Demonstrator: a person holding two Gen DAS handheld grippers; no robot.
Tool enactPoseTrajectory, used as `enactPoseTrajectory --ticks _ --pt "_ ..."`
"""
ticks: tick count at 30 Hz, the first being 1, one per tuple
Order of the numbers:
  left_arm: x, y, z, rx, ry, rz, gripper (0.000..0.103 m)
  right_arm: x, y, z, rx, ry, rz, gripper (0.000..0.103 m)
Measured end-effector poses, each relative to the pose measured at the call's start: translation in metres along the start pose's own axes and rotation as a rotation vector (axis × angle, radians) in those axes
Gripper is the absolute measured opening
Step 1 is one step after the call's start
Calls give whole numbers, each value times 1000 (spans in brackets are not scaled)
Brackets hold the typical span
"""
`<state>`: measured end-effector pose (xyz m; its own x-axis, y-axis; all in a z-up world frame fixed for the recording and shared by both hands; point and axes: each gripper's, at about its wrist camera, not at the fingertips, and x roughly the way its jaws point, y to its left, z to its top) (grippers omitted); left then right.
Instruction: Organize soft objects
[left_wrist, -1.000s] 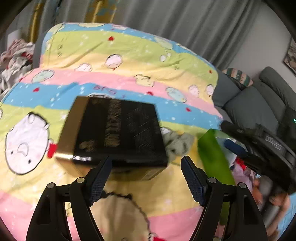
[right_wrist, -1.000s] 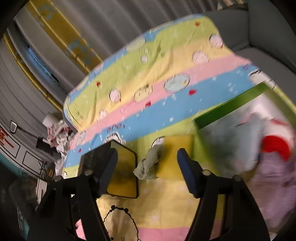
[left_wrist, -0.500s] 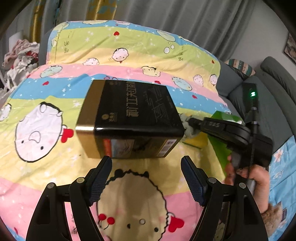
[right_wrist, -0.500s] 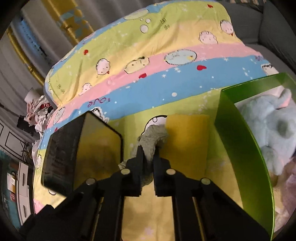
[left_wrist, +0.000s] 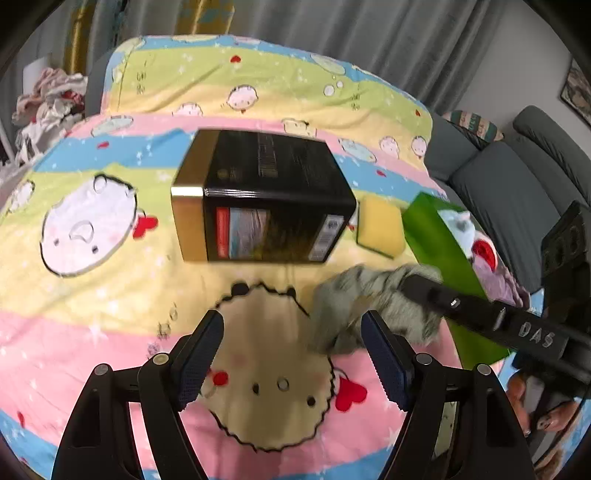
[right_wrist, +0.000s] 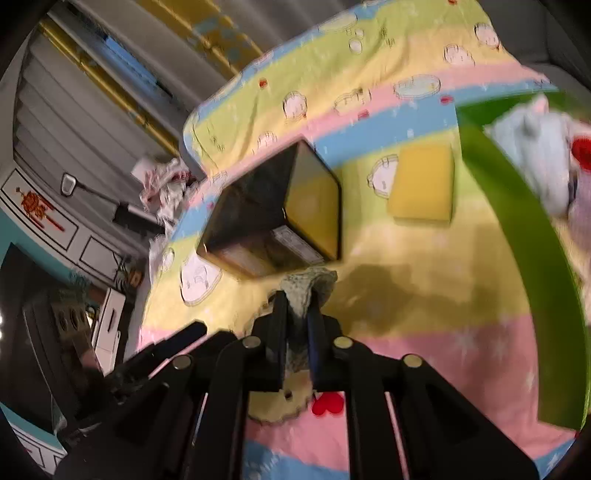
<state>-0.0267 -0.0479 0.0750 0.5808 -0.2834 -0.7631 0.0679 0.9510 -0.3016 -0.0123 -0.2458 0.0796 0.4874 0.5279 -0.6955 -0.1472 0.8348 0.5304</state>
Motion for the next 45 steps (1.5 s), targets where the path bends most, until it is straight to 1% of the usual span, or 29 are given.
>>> enactPoseTrajectory --ticks 1,2,3,4,5,6,7,8,9,12,14,17,19,20,21,23,24,25,26,27,28,29,31,34,37,40,42,45 --pt "2 -1 -5 -3 11 -4 77 4 -2 -4 -4 22 -35 12" --pt "5 -1 -8 -5 21 -7 77 11 -3 -7 -18 58 -91 14" --pt "9 -2 -13 -7 35 -11 77 14 -5 -9 -23 78 -144 19" --pt "11 -2 -16 -7 44 -14 77 18 -8 -10 -26 93 -205 37" --pt "14 -4 -19 -8 54 -17 77 20 -9 -11 -34 102 -263 50" --pt "18 -6 -23 -11 69 -21 77 19 -11 -12 -38 91 -298 68" --pt "22 -7 -26 -13 80 -26 77 17 -13 -12 -41 80 -309 73" --pt "25 -8 -28 -15 90 -30 77 13 -14 -12 -42 71 -308 73" --pt "30 -11 -31 -16 104 -36 77 12 -16 -11 -35 69 -295 73" --pt "42 -20 -36 1 130 -42 77 7 -24 -9 -2 57 -231 79" --pt "49 -26 -37 8 131 -47 77 13 -29 -8 11 74 -195 79" --pt "56 -32 -37 19 132 -62 77 30 -34 -11 49 132 -145 79" --pt "60 -36 -35 42 108 -40 76 39 -38 -14 71 161 -128 80" --pt "61 -37 -35 45 107 -33 74 44 -38 -15 71 169 -129 80" --pt "63 -39 -33 51 108 -15 70 44 -36 -15 56 160 -138 78" --pt "64 -41 -32 69 96 2 65 45 -30 -15 29 153 -153 66" --pt "65 -43 -32 79 90 5 58 47 -29 -16 22 159 -156 57" --pt "65 -44 -31 84 86 -2 49 49 -27 -16 13 160 -169 50" --pt "65 -45 -30 80 97 -48 42 50 -26 -15 1 152 -179 47" --pt "68 -45 -30 67 113 -89 34 52 -26 -15 -1 156 -176 37" --pt "70 -46 -30 50 134 -127 32 53 -25 -14 -2 166 -165 31" --pt "71 -49 -29 51 135 -124 32 54 -25 -14 -4 168 -157 30" --pt "69 -56 -28 86 112 -108 31 51 -23 -12 -12 147 -168 28" --pt "62 -67 -22 104 86 -139 29 36 -21 -8 -25 101 -174 28" --pt "49 -84 -11 146 47 -176 29 11 -23 1 -11 26 -162 28" --pt "34 -111 4 209 -8 -214 29 -21 -29 11 25 -72 -145 28" --pt "27 -132 14 265 -38 -243 29 -45 -32 17 40 -145 -162 28" --pt "20 -160 26 340 -61 -296 29 -79 -39 25 72 -246 -206 28"
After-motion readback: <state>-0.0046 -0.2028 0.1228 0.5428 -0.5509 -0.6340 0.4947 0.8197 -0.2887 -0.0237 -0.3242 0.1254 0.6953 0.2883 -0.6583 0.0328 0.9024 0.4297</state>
